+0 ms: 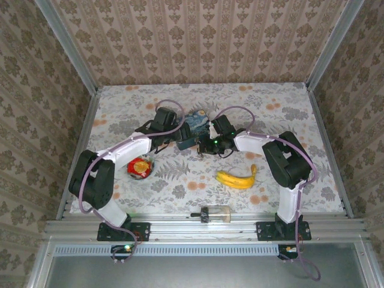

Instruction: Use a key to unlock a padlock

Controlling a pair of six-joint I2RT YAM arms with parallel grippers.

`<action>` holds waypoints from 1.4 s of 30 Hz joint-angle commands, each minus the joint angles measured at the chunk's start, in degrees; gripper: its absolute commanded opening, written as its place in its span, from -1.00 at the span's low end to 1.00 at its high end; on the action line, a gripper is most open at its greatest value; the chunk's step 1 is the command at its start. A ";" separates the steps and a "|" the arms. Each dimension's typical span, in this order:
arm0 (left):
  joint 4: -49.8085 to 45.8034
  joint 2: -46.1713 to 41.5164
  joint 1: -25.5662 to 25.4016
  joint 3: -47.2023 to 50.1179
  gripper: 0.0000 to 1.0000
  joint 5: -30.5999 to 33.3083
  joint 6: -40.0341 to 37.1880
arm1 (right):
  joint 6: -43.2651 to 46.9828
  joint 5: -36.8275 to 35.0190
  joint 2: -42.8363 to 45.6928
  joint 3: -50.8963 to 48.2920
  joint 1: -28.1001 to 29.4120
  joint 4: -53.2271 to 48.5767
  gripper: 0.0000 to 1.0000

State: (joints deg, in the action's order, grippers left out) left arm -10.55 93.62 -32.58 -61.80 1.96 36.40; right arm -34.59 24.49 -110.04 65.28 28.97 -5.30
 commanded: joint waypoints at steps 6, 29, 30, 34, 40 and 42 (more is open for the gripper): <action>-5.25 6.01 -2.31 -3.23 0.85 4.70 -0.60 | -5.17 2.67 3.93 -5.28 -0.23 1.98 -1.00; -0.06 2.53 -1.58 7.80 1.00 5.54 1.18 | -18.51 11.23 7.52 -20.04 -0.70 27.70 -1.00; -0.25 2.53 -1.61 7.72 1.00 5.64 1.05 | -19.73 12.51 7.15 -20.33 -1.00 30.20 -1.00; -0.25 2.61 -1.82 7.74 1.00 5.57 1.13 | -24.47 16.49 4.84 -20.72 -2.12 41.01 -1.00; -1.07 2.79 -2.61 7.11 1.00 5.57 0.87 | -27.47 16.09 2.90 -21.19 -2.25 49.18 -1.00; -1.98 3.05 -3.20 6.46 1.00 6.69 0.56 | -27.86 15.49 2.99 -21.74 -2.25 50.39 -1.00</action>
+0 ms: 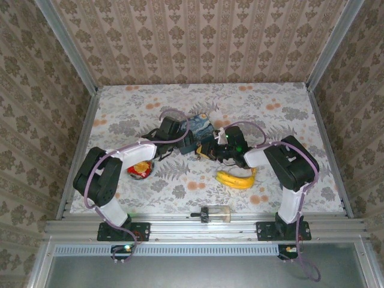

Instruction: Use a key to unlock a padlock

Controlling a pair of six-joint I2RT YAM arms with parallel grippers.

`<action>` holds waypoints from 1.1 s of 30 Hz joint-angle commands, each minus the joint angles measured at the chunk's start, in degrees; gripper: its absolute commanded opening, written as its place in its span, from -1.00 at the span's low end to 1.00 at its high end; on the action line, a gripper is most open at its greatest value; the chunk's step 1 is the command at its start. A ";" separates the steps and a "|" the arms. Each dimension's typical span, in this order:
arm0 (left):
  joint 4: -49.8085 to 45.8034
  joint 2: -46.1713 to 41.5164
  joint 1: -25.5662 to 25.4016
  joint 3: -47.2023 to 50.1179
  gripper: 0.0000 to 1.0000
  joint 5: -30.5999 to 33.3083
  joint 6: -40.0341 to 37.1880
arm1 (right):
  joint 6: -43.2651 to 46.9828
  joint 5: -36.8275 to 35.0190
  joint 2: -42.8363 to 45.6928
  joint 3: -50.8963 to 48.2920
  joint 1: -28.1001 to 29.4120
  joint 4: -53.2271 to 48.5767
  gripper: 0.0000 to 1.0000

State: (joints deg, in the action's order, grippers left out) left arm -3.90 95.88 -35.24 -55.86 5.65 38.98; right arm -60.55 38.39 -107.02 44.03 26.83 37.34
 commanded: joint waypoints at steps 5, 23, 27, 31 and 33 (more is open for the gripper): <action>-10.87 1.83 -1.41 -0.39 1.00 5.31 -2.35 | -1.56 -0.09 0.46 -1.23 -0.11 6.49 -1.00; -19.20 0.00 -8.09 -6.93 0.90 17.97 -6.98 | 13.64 -11.40 8.58 2.28 -0.11 -27.05 -1.00; -19.18 2.24 -11.27 -9.86 1.00 21.70 -9.07 | 14.36 -12.64 8.32 3.15 0.24 -28.99 -1.00; -21.78 5.72 -12.12 -12.47 1.00 21.95 -8.70 | 15.69 -15.62 8.46 3.86 0.59 -32.38 -1.00; -21.85 6.55 -12.28 -12.49 1.00 21.87 -8.41 | 15.93 -16.71 8.49 3.96 0.59 -33.10 -1.00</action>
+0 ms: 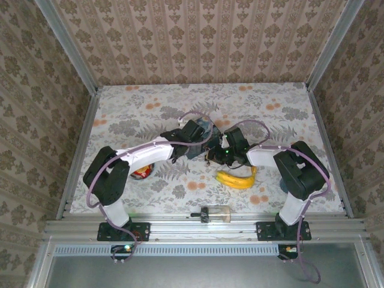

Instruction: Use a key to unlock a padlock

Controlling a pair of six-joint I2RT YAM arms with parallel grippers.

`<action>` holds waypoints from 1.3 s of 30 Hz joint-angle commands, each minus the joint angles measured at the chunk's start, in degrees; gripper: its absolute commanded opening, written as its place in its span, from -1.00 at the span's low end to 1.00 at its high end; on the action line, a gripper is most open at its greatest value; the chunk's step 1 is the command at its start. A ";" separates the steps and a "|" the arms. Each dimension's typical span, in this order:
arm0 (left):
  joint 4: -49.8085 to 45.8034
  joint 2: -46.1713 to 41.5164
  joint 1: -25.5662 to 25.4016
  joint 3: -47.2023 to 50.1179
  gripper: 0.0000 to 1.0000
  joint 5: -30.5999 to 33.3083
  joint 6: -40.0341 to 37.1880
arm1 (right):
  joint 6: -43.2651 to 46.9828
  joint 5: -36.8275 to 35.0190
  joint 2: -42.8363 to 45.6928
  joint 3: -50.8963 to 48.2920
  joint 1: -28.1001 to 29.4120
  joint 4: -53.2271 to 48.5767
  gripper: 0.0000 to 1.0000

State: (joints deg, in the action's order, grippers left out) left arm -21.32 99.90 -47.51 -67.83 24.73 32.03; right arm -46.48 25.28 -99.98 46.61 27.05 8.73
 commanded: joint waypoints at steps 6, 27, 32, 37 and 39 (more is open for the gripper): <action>-3.73 3.37 0.05 0.63 1.00 2.36 -0.99 | 0.81 -5.47 1.55 1.44 0.37 -4.30 -1.00; -1.91 0.53 0.39 6.91 1.00 0.24 -1.05 | -9.25 -5.92 -0.16 -0.64 -0.94 10.78 -1.00; -1.71 0.21 0.45 7.37 1.00 -0.38 -0.91 | -10.46 -6.37 -0.81 -0.73 -0.94 13.00 -1.00; -1.62 0.34 0.55 7.63 0.99 -0.51 -0.30 | -10.69 -7.28 -0.42 -1.29 -0.94 13.28 -1.00; -1.71 0.25 0.79 7.91 0.94 -0.64 0.20 | -10.44 -7.65 -0.04 -1.52 -0.94 12.69 -1.00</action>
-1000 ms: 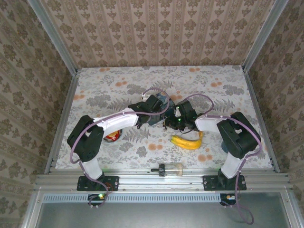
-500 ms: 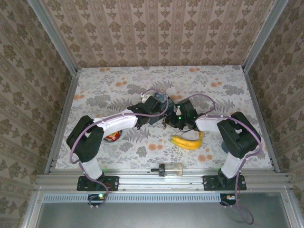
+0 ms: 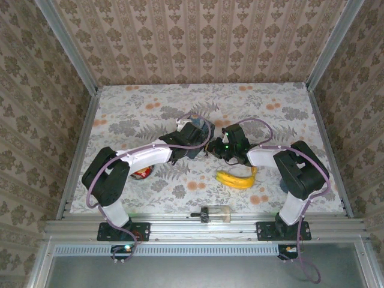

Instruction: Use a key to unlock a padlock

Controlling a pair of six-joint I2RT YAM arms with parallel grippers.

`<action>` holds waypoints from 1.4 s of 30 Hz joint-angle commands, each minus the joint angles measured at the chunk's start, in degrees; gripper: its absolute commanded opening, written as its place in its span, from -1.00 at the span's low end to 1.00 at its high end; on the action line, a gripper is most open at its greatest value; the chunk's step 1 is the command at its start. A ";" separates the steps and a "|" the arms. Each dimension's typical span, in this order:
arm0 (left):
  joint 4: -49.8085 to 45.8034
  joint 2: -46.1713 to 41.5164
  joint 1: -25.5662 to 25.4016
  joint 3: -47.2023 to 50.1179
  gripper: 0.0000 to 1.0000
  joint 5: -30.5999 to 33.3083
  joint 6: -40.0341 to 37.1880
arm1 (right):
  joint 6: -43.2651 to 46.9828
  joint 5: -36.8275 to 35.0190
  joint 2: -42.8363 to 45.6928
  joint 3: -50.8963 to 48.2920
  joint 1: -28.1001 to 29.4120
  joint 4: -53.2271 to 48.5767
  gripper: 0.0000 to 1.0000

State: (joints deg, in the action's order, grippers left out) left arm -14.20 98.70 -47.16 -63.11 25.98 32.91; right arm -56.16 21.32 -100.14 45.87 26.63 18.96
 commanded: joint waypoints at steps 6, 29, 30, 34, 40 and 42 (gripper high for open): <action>-7.36 0.47 2.15 4.90 0.60 -4.21 0.99 | -0.08 -5.19 1.47 -2.12 -0.52 0.84 -1.00; -2.95 0.17 3.21 7.34 0.26 -9.09 2.95 | -2.69 -11.84 2.52 -6.03 0.53 2.85 -1.00; -2.76 0.19 3.21 7.62 0.25 -9.34 3.11 | -2.72 -12.30 2.50 -6.14 0.53 3.04 -1.00; -2.41 -0.07 3.21 9.09 0.25 -9.41 3.79 | -3.65 -13.30 1.70 -6.18 0.53 4.89 -1.00; -1.33 -0.26 3.21 10.46 0.22 -10.57 4.61 | -4.45 -16.36 1.24 -6.38 0.53 6.47 -1.00; -0.83 -0.13 3.08 10.84 0.21 -10.92 4.86 | -5.16 -16.75 0.47 -6.22 0.53 8.19 -1.00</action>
State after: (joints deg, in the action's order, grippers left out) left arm -4.86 95.61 -44.58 -56.12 19.18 36.32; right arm -59.18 11.70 -99.18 40.60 28.01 25.15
